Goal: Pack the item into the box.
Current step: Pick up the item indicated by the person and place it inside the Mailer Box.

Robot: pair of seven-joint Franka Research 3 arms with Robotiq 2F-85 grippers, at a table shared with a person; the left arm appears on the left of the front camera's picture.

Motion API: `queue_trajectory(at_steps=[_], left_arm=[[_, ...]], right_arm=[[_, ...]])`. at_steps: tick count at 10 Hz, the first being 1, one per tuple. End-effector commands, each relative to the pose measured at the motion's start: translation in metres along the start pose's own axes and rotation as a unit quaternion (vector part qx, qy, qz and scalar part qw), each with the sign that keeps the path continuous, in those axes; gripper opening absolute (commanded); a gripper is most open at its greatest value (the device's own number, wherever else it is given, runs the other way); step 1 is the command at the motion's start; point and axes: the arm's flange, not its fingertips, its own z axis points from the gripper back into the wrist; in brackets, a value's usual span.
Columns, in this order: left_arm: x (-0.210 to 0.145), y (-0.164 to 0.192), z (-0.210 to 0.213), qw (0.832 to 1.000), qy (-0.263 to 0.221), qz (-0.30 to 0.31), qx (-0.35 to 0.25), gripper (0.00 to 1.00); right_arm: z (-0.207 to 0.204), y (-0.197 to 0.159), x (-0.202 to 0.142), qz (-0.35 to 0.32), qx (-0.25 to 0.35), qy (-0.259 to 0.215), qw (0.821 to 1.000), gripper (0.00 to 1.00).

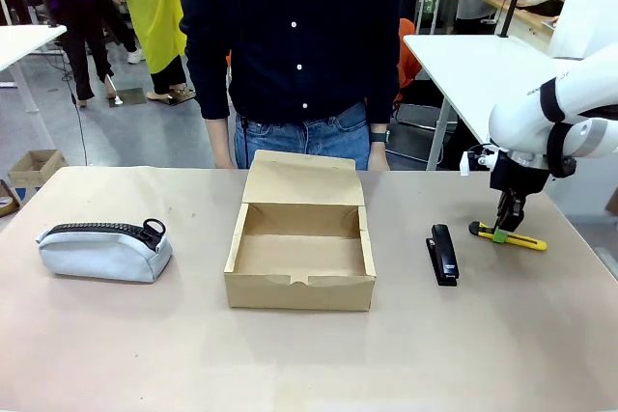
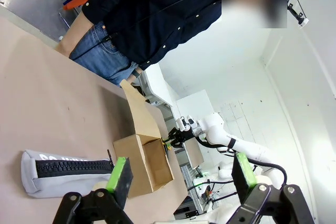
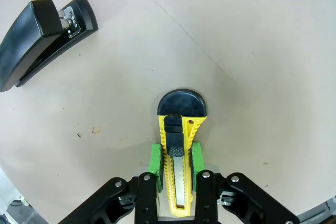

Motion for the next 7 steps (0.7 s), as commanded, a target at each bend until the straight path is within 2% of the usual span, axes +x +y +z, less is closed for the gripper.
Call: queue_trajectory(at_steps=[1, 3, 4, 5, 7], left_arm=[[-0.001, -0.001, 0.0, 1.0, -0.003, -0.011, -0.009, 1.0], [-0.001, -0.001, 0.0, 1.0, -0.003, -0.011, -0.009, 1.0], [-0.001, -0.001, 0.0, 1.0, -0.003, -0.011, -0.009, 1.0], [-0.001, -0.001, 0.0, 1.0, -0.003, -0.011, -0.009, 1.0], [-0.001, -0.001, 0.0, 1.0, -0.003, -0.011, -0.009, 1.0]], right_arm=[[-0.002, 0.006, -0.001, -0.006, 0.016, 0.005, 1.0, 0.0], [0.044, 0.024, -0.004, -0.044, 0.02, -0.03, 0.998, 0.0], [0.068, 0.037, -0.002, -0.041, 0.047, -0.055, 0.997, 0.0], [0.09, 0.049, 0.0, -0.073, 0.063, -0.058, 0.994, 0.0], [0.111, 0.068, 0.001, -0.083, 0.092, -0.087, 0.988, 0.0]])
